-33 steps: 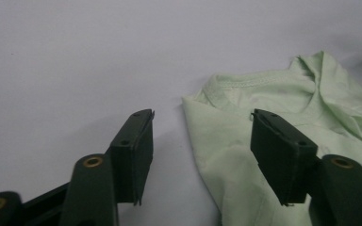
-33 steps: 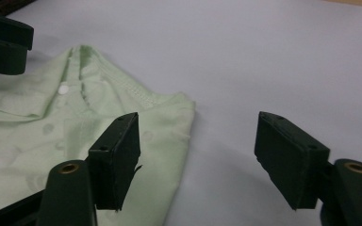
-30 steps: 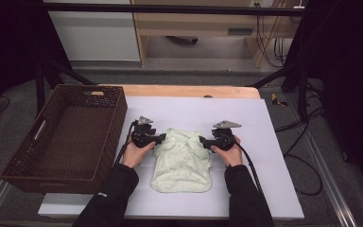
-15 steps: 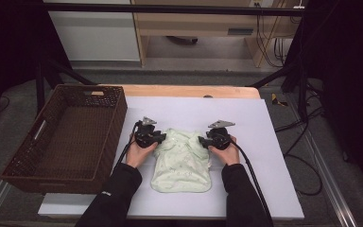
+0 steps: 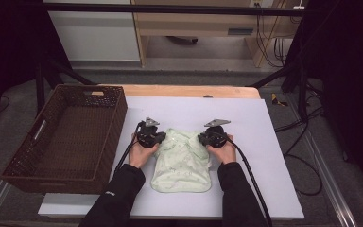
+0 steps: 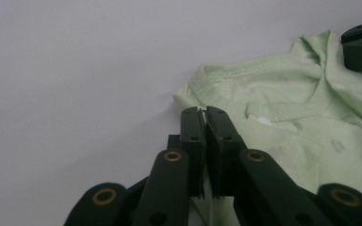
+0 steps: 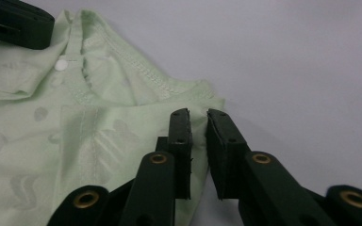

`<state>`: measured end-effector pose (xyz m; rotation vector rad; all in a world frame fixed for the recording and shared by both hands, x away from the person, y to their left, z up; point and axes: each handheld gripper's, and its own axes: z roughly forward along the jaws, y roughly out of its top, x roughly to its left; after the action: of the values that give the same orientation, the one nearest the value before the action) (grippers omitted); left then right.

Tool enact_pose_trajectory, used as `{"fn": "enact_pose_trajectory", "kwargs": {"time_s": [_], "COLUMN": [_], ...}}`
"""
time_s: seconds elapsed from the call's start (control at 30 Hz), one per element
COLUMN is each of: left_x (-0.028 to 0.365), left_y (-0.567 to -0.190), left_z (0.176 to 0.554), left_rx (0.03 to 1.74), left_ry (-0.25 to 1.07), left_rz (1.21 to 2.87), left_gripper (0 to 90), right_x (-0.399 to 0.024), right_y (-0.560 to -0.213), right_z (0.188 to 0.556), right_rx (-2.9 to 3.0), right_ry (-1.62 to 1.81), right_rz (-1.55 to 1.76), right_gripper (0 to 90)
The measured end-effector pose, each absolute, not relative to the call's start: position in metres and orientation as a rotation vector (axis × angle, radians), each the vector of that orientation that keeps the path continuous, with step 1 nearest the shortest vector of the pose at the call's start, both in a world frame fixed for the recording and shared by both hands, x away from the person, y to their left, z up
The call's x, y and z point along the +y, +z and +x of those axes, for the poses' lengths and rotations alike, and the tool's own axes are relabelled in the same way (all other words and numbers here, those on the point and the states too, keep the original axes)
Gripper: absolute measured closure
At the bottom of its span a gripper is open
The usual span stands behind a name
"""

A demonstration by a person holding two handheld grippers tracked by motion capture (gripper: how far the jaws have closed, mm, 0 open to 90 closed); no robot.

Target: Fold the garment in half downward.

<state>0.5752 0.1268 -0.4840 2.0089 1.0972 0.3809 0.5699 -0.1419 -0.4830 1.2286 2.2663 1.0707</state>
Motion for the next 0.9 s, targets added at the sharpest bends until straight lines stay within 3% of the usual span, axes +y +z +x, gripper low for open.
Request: {"fn": "enact_pose_trajectory", "kwargs": {"time_s": [0.23, 0.9], "left_x": [0.127, 0.135], "left_y": [-0.484, -0.446], "left_z": [0.576, 0.557], "left_rx": [1.095, 0.965], "left_ry": [0.372, 0.452], "left_rz": [2.005, 1.883], "left_gripper": [87.5, 87.8], "right_x": [-0.144, -0.155], "right_y": [-0.483, -0.444], "right_z": [0.571, 0.553], "right_rx": [2.285, 2.15], "right_ry": [1.104, 1.214], "right_rz": [1.239, 1.152], "right_gripper": [88.4, 89.1]}}
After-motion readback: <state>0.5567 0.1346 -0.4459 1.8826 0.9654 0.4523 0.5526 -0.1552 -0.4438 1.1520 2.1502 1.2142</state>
